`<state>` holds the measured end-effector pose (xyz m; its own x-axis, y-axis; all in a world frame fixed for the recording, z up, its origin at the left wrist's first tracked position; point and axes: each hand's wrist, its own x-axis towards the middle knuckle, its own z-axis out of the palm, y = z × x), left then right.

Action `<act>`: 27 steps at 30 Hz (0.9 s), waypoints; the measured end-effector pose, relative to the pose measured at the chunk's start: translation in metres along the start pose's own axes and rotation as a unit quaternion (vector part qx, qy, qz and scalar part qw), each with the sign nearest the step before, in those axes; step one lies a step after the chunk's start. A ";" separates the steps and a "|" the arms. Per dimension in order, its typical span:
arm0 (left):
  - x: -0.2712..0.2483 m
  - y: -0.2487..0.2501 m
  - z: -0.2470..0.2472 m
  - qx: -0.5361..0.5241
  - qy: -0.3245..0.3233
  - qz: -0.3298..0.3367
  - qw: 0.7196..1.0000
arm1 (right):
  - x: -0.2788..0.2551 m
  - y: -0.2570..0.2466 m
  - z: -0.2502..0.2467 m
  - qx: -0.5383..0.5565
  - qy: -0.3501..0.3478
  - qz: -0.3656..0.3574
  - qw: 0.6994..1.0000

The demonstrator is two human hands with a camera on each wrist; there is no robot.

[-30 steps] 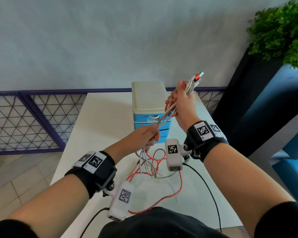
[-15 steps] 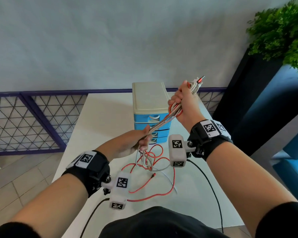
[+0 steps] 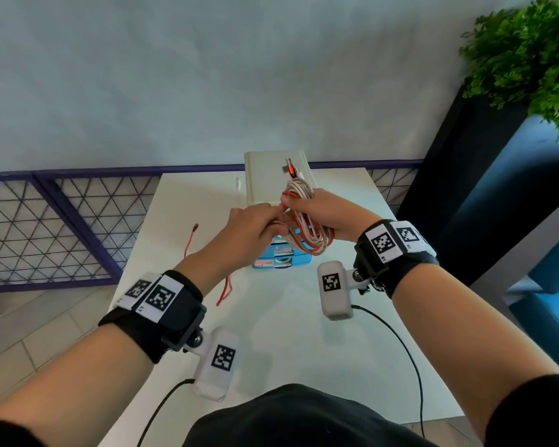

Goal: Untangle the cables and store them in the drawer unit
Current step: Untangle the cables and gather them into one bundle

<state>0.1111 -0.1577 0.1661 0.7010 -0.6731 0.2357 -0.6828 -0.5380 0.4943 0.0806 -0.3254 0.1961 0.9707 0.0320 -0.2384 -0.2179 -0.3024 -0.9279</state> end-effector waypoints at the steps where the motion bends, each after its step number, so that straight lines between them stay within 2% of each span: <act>1: -0.001 -0.001 -0.001 -0.047 0.009 0.002 0.999 | 0.000 0.001 0.000 0.024 -0.026 0.010 0.999; 4: -0.004 -0.002 -0.002 -0.177 0.031 -0.019 0.984 | -0.002 0.005 0.001 0.140 -0.138 0.069 0.978; 7: -0.007 0.000 -0.002 -0.189 0.038 -0.008 0.981 | -0.008 0.009 0.002 0.161 -0.246 0.104 0.950; 9: -0.009 0.003 -0.003 -0.197 0.024 -0.013 0.980 | -0.012 0.013 0.002 0.173 -0.267 0.114 0.941; 13: -0.005 0.002 -0.008 -0.195 0.034 -0.063 0.978 | -0.013 0.023 0.002 0.205 -0.256 0.091 0.940; 16: 0.001 -0.002 -0.009 -0.140 0.016 -0.108 0.984 | -0.013 0.029 0.004 0.208 -0.234 0.075 0.947; 19: 0.006 -0.008 -0.008 -0.095 -0.057 -0.129 0.985 | -0.017 0.039 0.006 0.214 -0.238 0.066 0.945; 22: 0.006 -0.021 -0.008 -0.176 -0.159 -0.160 0.958 | -0.022 0.046 0.006 0.198 -0.237 0.060 0.949; 24: 0.004 -0.027 -0.006 -0.209 -0.209 -0.169 0.940 | -0.023 0.048 0.007 0.142 -0.202 0.058 0.967; 27: 0.005 -0.029 -0.004 -0.157 -0.270 -0.158 0.937 | -0.020 0.048 0.011 0.043 -0.123 0.051 0.990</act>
<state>0.1351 -0.1437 0.1565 0.5943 -0.7096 -0.3785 -0.3062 -0.6348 0.7094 0.0497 -0.3299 0.1529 0.8914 0.2395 -0.3847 -0.3317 -0.2335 -0.9140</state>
